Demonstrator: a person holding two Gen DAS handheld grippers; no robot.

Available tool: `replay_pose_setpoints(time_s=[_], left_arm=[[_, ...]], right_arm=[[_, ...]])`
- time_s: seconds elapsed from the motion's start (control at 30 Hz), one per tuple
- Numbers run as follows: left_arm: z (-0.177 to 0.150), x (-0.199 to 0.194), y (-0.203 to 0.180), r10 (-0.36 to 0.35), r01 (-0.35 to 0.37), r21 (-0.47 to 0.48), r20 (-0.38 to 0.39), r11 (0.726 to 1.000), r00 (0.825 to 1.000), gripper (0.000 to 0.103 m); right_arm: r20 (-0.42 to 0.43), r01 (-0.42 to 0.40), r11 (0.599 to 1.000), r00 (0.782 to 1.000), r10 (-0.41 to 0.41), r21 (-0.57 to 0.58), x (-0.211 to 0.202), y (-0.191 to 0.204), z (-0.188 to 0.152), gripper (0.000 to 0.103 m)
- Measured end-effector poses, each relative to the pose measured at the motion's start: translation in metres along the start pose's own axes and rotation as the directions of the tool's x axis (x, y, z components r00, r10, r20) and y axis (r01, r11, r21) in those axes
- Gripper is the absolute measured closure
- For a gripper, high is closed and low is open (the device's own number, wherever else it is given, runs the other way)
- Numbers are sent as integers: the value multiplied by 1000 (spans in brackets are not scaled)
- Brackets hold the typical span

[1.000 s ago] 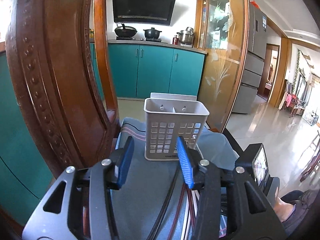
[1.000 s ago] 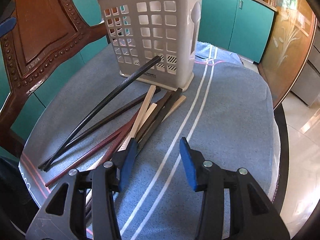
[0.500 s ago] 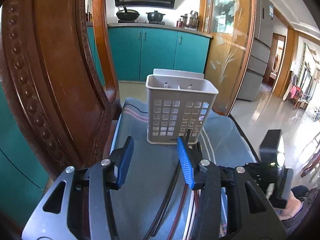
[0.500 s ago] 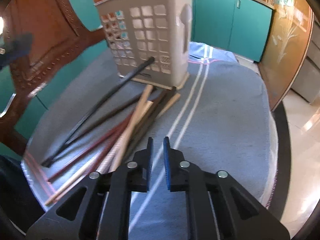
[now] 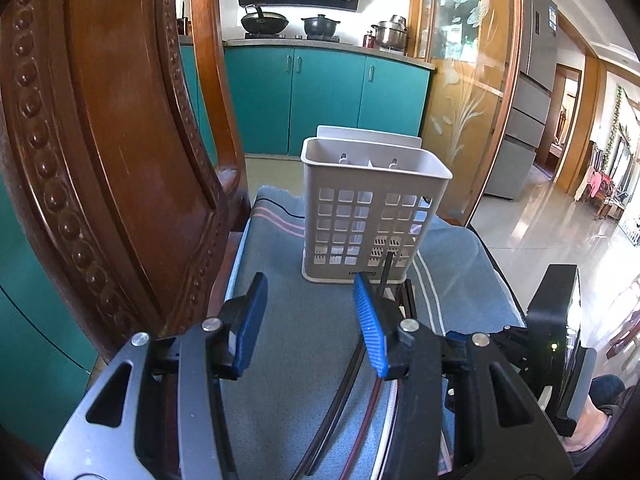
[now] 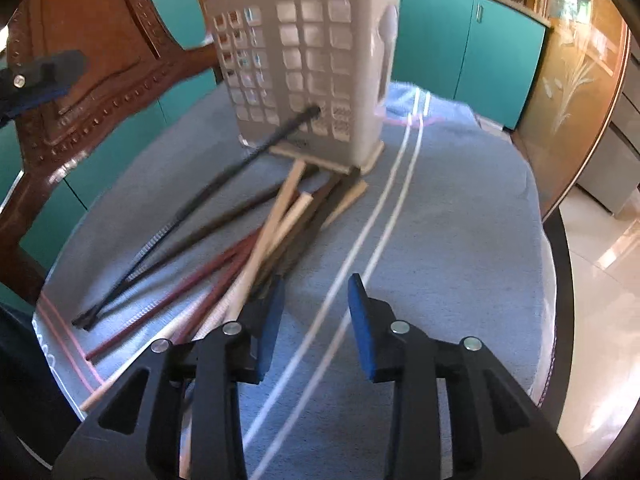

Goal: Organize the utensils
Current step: 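Move the right tool down toward the chopsticks while the left tool approaches the basket, then close the right tool on a light wooden chopstick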

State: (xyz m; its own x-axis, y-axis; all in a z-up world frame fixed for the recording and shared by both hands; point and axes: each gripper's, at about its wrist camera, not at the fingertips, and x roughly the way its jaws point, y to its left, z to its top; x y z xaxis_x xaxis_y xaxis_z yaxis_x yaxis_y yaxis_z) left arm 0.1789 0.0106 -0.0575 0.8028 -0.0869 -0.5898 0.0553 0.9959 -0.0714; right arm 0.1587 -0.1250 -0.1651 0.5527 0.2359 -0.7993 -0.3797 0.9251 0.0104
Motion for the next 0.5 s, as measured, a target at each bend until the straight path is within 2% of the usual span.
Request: replay_pose_setpoints(time_s=[0.17, 0.37, 0.5], left_arm=[[-1, 4, 2, 8, -8, -4, -12, 1000, 1000, 58], [1, 7, 6, 16, -16, -25, -19, 1000, 1000, 58], [0, 10, 6, 4, -5, -37, -34, 999, 999, 58]], right_arm=[[8, 20, 1000, 1000, -19, -16, -2, 2, -2, 69], [52, -77, 994, 996, 73, 77, -14, -14, 1, 69], [55, -115, 989, 992, 110, 88, -15, -11, 5, 69]])
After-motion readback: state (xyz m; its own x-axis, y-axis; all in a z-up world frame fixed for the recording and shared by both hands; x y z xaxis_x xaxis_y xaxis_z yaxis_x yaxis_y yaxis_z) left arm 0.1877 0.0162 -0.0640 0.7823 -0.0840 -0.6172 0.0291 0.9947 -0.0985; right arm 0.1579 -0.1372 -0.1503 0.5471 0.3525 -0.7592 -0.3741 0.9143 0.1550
